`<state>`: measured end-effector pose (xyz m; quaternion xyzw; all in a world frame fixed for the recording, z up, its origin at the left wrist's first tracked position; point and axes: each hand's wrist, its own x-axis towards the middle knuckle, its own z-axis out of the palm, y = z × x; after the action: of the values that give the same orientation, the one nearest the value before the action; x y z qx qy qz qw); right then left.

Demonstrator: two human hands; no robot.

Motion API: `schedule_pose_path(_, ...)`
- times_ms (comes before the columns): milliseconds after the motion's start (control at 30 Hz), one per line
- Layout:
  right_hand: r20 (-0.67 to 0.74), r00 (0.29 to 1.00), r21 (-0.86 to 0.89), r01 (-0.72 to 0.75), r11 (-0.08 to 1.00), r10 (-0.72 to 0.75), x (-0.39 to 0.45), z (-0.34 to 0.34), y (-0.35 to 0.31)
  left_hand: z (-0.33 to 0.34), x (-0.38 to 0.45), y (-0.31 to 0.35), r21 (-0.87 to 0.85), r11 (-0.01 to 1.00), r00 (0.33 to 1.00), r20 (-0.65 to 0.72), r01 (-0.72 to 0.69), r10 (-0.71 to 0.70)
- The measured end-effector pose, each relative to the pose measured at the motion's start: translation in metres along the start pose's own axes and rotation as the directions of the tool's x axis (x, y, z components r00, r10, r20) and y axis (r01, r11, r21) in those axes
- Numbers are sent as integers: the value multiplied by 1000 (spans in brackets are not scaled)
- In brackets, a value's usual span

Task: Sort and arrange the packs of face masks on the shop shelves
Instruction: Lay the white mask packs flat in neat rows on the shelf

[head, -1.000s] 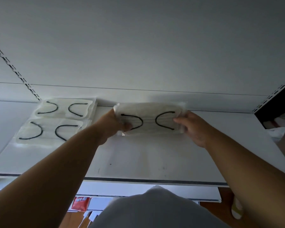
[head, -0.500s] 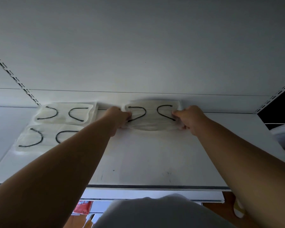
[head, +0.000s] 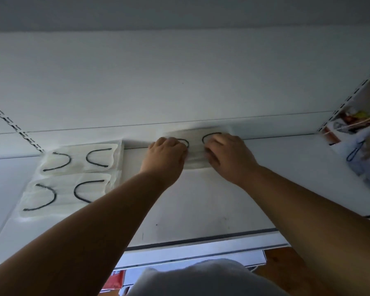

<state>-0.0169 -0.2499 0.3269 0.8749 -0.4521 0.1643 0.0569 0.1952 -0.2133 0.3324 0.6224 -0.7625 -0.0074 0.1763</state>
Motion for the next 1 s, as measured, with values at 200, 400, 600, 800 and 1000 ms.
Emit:
schedule_pose_path(200, 53, 996, 13, -69, 998, 68, 3, 0, -7, 2, -1, 2, -40, 999, 997, 71, 37, -34)
schedule_pose_path(400, 9, 999, 121, -43, 992, 42, 1, -23, -35, -24, -49, 15, -87, 983, 986, -30, 161, -164)
schedule_pose_path(600, 56, 998, 333, -27, 943, 9, 1, -31, -112, -48, -121, -9, -107, 946, 945, -83, 307, -316)
schedule_pose_path(800, 431, 869, 531, -461, 711, 242, 16, -18, -203, -79, -179, -101, -143, 843, 827, -164, 519, -537)
schedule_pose_path(1000, 687, 540, 519, -833, 193, 486, 42, 6, -255, -97, -187, -182, -168, 519, 534, 58, 838, -844)
